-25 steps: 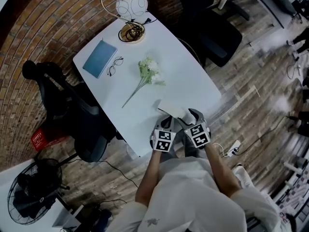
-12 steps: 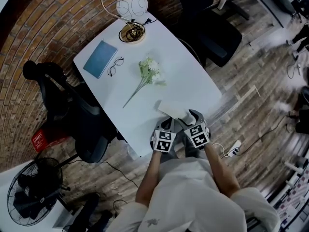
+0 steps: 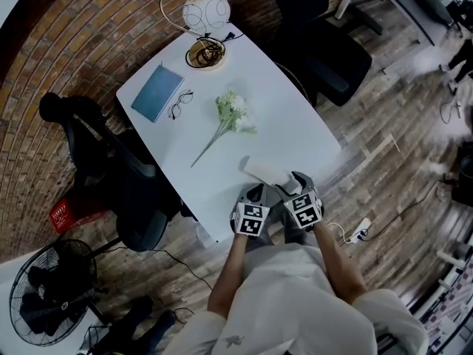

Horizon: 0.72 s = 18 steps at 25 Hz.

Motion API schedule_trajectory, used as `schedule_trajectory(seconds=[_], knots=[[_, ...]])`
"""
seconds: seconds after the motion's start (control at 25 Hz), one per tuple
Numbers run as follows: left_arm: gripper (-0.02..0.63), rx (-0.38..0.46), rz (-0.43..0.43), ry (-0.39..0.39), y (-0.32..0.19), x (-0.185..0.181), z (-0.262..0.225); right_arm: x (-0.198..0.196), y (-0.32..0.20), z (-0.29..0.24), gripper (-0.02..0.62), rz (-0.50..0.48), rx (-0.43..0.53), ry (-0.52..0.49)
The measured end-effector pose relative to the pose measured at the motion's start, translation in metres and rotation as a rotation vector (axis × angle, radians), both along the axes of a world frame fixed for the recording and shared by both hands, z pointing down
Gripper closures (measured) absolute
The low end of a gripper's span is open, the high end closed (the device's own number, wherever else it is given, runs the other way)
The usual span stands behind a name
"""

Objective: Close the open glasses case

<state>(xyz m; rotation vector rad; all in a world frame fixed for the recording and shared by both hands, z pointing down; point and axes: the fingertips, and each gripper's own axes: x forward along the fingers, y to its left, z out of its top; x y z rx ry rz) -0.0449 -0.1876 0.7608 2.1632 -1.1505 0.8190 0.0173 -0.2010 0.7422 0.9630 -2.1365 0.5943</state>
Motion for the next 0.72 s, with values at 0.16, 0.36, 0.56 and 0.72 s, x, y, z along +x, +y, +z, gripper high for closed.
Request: schedule_trajectory(seconds=[0.16,0.36,0.56,0.72], knots=[[0.601,0.016,-0.006,0.005,-0.001,-0.003,-0.005,0.0,0.001,-0.005,0.308,-0.005,0.016,-0.002],[0.601,0.057,-0.01,0.01,-0.004,-0.007,-0.018,0.001,0.0,-0.021,0.308,0.003,0.058,-0.026],[0.601,0.097,-0.017,0.019,-0.01,-0.01,-0.041,0.003,-0.007,-0.048,0.341,0.02,0.132,-0.07],[0.601,0.151,-0.025,0.032,-0.018,-0.014,-0.064,0.004,-0.011,-0.07,0.345,0.029,0.186,-0.09]])
